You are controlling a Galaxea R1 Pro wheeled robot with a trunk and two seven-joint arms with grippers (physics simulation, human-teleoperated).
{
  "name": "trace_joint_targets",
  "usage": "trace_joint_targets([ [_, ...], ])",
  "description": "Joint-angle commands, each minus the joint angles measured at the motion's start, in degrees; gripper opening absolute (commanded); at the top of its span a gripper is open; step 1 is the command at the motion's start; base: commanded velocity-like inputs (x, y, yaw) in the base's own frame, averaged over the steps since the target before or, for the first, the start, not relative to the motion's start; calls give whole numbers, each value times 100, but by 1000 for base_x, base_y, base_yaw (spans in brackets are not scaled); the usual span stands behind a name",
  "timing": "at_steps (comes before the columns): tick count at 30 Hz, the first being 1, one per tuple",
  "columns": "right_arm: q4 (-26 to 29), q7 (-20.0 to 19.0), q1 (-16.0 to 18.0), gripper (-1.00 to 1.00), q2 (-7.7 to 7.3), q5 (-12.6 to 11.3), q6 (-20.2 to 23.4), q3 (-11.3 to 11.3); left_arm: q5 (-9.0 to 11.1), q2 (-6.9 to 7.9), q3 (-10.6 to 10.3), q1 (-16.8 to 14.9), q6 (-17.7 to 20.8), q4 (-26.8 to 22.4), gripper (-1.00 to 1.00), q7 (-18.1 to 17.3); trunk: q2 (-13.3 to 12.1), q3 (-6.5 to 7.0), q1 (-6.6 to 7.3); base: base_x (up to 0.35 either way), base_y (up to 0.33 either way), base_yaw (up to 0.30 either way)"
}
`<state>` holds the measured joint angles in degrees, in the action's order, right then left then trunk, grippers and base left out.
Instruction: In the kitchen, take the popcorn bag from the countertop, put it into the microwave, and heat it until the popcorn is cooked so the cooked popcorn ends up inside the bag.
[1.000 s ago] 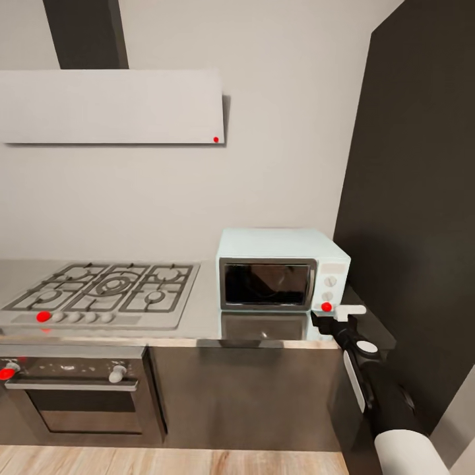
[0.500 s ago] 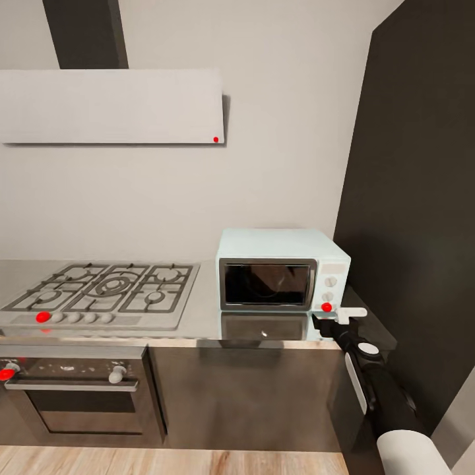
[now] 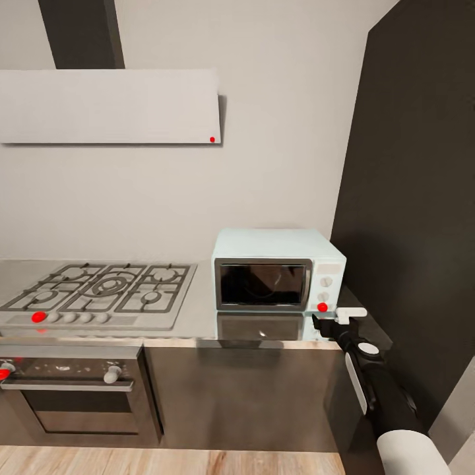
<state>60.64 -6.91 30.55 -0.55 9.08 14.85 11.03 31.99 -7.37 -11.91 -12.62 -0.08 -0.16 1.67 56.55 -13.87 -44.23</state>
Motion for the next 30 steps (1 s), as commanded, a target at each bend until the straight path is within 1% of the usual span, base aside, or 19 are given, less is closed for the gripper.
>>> trace_joint_targets([
  [1, 9, -47, 4, 100, 2, 60, 27, 14, 52, -1, -49, -3, -1, -2, 100, 17, 5, -8, 0, 0, -148, 0],
  [4, 9, -47, 4, 100, 2, 61, 27, 14, 75, -1, -49, -3, -1, -2, 100, 17, 5, -8, 0, 0, -40, 0],
  [16, 9, -47, 4, 100, 9, 68, 27, 14, 61, -1, -49, -3, 1, -2, 100, 17, 5, -8, 0, 0, -2, 0],
  [17, 9, -47, 4, -100, 8, 68, 28, 15, 61, -1, -49, -3, 0, -2, 100, 17, 5, -8, 0, 0, 0, 0],
  [30, 9, -47, 4, -100, -21, 76, 36, 18, 61, -6, -49, -3, -1, -2, 100, 24, 5, -8, 0, 0, 0, 0],
])
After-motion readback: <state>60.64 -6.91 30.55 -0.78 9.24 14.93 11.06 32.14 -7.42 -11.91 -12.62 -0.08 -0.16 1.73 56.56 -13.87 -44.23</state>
